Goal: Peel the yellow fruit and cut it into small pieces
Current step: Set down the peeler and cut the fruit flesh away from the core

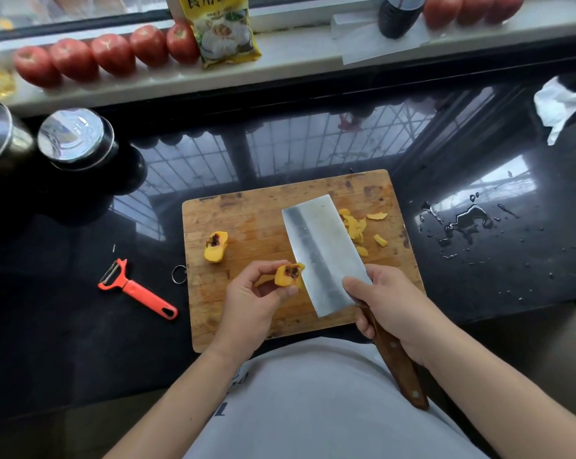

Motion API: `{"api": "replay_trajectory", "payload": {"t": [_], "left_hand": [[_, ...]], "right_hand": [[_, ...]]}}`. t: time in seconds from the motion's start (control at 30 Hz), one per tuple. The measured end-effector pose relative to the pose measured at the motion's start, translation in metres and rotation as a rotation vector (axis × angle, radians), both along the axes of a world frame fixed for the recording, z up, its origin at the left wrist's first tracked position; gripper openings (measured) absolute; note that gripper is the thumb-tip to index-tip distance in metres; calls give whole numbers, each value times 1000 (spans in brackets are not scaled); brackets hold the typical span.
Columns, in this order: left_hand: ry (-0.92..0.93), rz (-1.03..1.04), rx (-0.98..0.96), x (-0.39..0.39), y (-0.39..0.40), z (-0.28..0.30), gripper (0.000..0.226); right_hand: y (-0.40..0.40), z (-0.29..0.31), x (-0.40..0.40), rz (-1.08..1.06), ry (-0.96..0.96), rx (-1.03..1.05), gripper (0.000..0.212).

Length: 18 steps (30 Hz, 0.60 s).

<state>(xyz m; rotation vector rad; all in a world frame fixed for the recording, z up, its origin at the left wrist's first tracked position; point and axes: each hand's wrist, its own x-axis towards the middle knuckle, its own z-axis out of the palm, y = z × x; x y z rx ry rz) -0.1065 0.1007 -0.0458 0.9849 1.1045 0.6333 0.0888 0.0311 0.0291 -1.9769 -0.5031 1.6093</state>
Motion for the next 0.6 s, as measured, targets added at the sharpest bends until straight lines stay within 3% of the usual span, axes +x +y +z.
{"api": "replay_trajectory", "payload": {"t": [0.6], "left_hand": [[-11,40,6,2,-1,1,36]], "right_hand": [[-1,2,2,18,11,-20,17]]}}
